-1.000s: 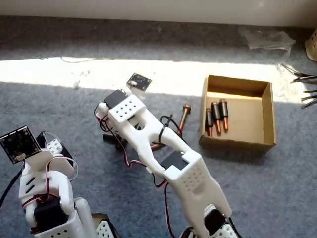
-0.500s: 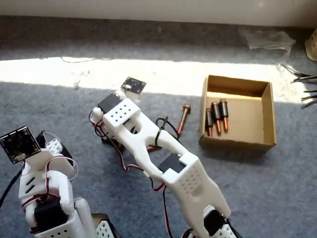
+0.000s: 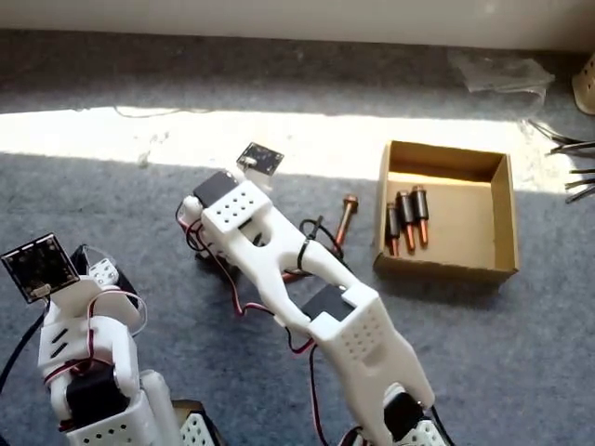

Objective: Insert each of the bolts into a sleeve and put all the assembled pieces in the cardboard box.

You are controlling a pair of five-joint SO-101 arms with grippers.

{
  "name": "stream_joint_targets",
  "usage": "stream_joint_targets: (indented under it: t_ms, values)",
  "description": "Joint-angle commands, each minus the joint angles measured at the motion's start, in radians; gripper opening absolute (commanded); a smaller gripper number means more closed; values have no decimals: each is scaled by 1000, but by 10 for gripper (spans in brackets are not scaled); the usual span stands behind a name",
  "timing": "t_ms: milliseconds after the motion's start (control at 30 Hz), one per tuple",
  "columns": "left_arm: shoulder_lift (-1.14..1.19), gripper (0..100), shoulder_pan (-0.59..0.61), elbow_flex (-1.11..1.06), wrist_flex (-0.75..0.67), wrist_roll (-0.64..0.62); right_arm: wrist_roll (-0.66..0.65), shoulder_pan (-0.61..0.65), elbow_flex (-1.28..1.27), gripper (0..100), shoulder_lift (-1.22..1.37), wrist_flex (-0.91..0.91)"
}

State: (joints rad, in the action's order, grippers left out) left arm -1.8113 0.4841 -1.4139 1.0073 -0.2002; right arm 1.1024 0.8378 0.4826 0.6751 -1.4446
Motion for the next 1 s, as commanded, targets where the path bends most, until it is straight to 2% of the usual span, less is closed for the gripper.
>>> stream_joint_targets:
  t_ms: [0,400,967]
  values:
    - [-7,11,12,7,-25,3,9,-19,-4,159,-16,-12]
    - [-7,11,10,5,-25,3,3,-15,-5,159,-16,-82]
    - [-7,11,10,5,-25,3,3,-7,-7,159,-15,-84]
